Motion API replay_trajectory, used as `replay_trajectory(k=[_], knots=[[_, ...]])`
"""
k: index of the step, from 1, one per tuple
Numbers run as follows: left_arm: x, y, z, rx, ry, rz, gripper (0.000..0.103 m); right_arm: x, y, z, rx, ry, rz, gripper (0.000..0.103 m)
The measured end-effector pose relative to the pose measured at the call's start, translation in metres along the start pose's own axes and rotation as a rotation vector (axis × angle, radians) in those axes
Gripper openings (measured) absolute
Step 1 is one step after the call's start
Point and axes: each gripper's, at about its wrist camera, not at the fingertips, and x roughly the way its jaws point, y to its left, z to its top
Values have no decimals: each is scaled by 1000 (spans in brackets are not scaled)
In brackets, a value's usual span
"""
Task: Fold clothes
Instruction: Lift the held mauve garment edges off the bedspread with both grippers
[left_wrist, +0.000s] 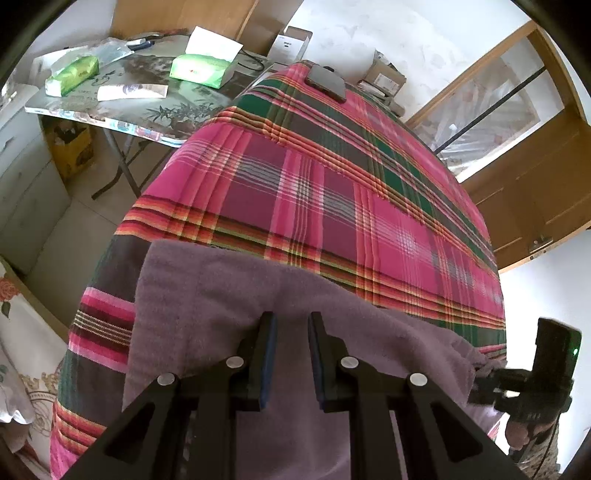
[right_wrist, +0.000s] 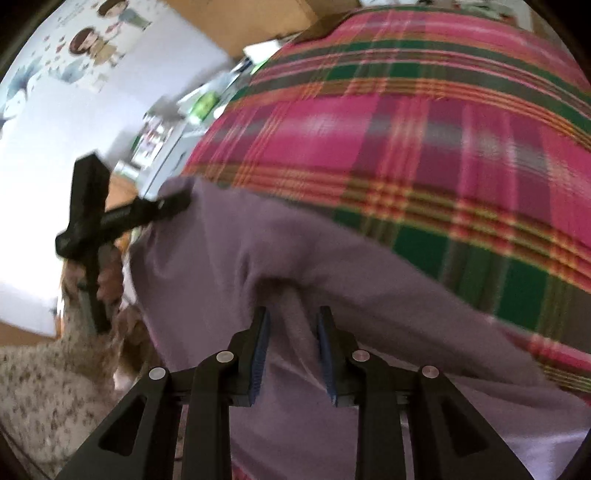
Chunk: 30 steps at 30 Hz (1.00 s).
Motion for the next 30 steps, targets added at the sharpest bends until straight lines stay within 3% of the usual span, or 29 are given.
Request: replay_trajectory(k=[7,11,20,30], knots=[[0,3,1,-15,3,-17,18,12,-6,-7,13,31,102,29],[0,5,2,-19,7,-26,18,15,-9,-1,21,27,149,37],[0,7,2,-24,7,-39,18,28,-13,14,77,2,276,45],[0,8,2,-23,6,-38,18,1,-19,32,64,-197,264,45]])
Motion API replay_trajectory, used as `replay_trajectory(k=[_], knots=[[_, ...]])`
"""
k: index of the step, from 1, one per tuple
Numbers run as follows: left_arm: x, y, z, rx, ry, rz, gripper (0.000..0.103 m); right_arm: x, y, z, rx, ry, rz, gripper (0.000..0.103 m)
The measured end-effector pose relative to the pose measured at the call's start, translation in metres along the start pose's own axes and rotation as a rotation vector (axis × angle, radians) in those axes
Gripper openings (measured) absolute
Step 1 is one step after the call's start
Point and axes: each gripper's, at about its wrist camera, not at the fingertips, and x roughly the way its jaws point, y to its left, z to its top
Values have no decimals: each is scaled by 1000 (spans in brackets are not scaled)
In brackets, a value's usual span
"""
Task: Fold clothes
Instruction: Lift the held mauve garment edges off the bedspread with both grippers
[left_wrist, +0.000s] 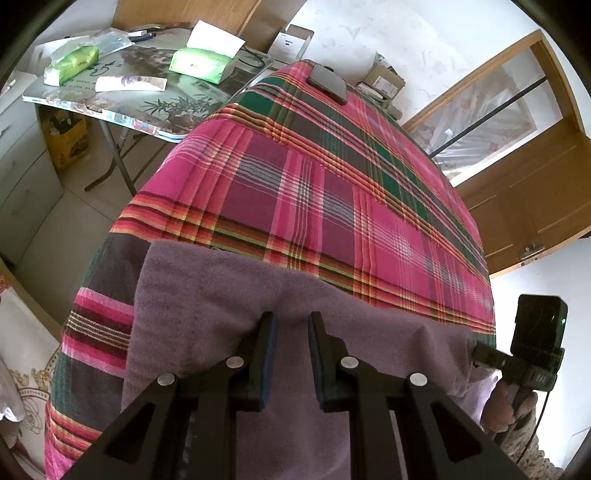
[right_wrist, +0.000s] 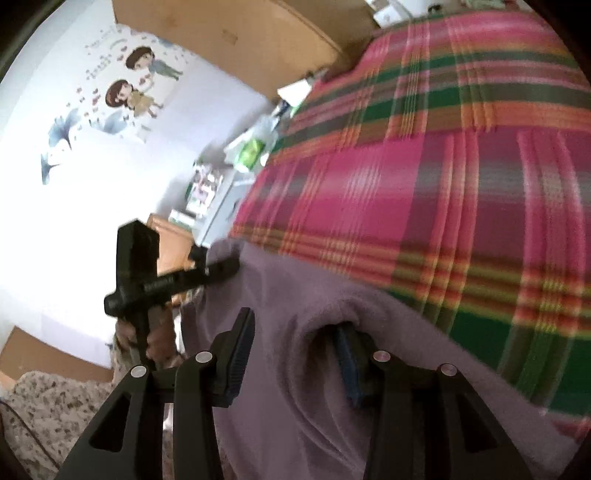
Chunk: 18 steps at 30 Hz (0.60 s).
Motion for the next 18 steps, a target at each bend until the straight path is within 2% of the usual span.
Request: replay_trajectory(k=[3,8,10,11,13,18], knots=[[0,0,0,0,-1,0,18,-5,1,9,-13,-35,-10,46],[1,-1,3,-4,-1,8,18,-10,-2,23,-15,-92,-83,45],[1,-3,4,-1,-4,17,18,-15,-4,30,-16,-130,-123,40],[2,-4,5,5,-4,22,18,-18,-5,34,-17,-149,-143,32],[2,-6,6,17,-6,35,18,-22,-7,41,-23,-169,-165,24],[-4,-15,7,48,-38,61,18,-22,-6,50,-46,-168,-206,23]])
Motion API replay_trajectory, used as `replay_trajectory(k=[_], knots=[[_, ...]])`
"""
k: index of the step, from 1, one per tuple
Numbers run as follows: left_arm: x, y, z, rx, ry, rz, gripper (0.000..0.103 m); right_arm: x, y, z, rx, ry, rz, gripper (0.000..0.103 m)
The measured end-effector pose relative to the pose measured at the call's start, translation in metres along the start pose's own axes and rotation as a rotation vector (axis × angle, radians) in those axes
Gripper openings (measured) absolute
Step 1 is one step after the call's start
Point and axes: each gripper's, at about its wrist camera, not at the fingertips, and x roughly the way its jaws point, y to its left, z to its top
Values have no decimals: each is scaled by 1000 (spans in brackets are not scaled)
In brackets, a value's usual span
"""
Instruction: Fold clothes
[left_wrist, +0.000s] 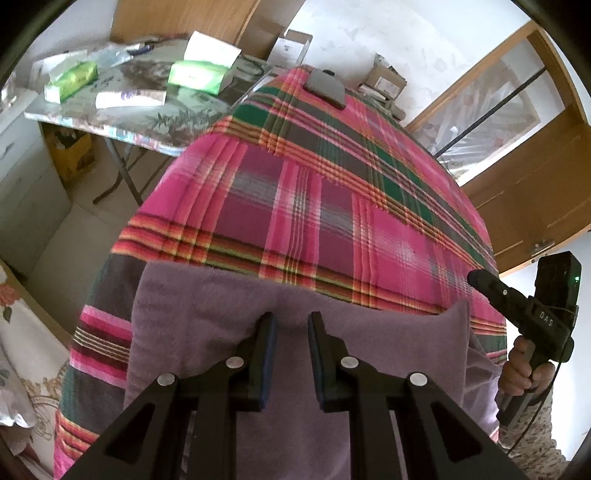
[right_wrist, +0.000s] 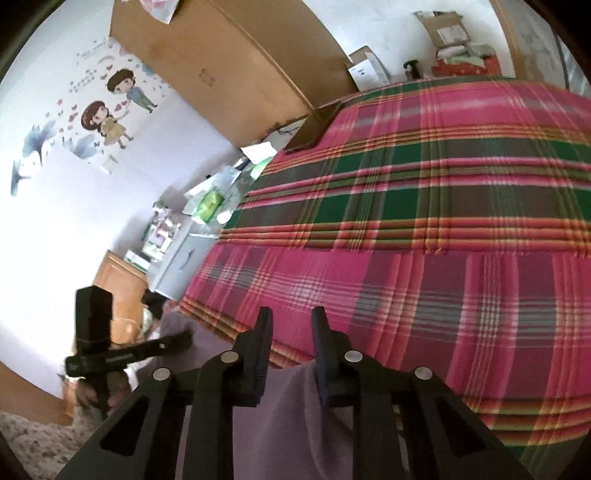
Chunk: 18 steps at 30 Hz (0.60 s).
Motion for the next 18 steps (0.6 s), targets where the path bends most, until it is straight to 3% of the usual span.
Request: replay_trajectory(k=[4,7,11,18], knots=[[-10,-19,2,80,-51,-26,20,-9,0,-4,-8,-4,-24,24],[-8,-44,3,170,-45,-75,22,-29,3,-12,-57,-30,-63,24],[9,-85,2,317,11,-145,26,-56,9,-27,-175,-51,-161,24],[48,-143,-2,537,109,-167,28,-81,2,-67,-288,24,-287,33]])
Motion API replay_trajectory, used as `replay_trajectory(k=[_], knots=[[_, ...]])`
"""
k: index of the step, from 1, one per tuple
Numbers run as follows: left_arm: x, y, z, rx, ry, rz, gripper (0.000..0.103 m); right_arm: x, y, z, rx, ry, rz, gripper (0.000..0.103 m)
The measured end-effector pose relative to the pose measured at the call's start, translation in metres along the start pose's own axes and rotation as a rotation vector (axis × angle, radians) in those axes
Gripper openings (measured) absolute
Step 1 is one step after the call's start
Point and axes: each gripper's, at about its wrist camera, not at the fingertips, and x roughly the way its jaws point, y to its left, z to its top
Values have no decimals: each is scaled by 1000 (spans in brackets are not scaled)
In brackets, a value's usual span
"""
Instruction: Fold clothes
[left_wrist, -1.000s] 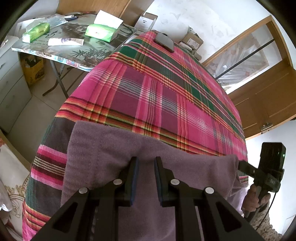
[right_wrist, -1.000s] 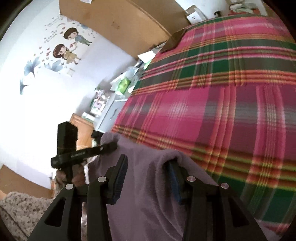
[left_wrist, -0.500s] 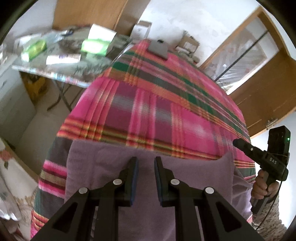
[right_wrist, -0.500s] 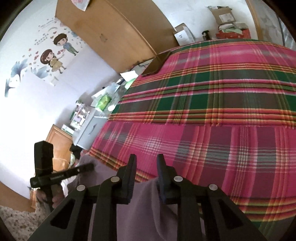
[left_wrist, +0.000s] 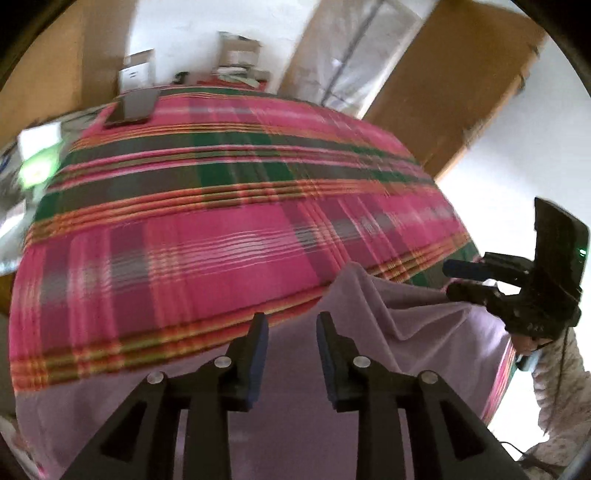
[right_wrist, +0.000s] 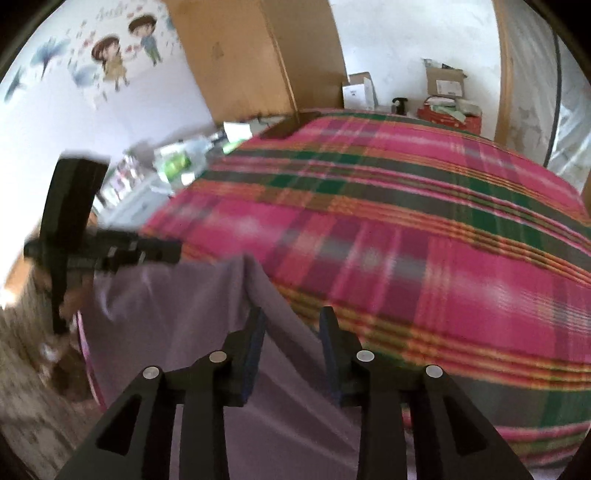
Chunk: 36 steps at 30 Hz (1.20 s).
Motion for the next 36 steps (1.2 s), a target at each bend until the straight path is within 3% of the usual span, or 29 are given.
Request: replay_trajectory(k=[5,12,15,17,19,20,24,27,31,34,36], knots=[[23,-10,16,54,54,-9,28,4,7,-23,-118,74,-81,39],[41,-12,22,46,110,-54,28,18,-2,-30,-127,99,-65,39],[45,-10,21,34,124,-62,27,22,-6,-30,-117,93,-57,30],[45,-13,21,49,128,-59,19,23,-6,-30,-111,92,-35,14],[45,-15,21,59,126,-57,7,21,-9,-30,-93,85,-14,10],[45,-16,21,60,122,-55,7,20,-10,-30,-83,80,-4,8],[41,-8,25,-16,81,-71,5,11,-20,-24,-1,22,24,4],[39,-6,29,-44,52,-75,5,9,-27,-19,31,-2,-20,2],[51,-2,27,-80,73,-68,5,16,-34,-17,66,3,-54,1],[58,7,26,-126,87,-86,5,7,-38,-20,65,-9,-14,4],[59,9,25,-138,88,-93,5,-4,-38,-27,40,-10,-37,5]])
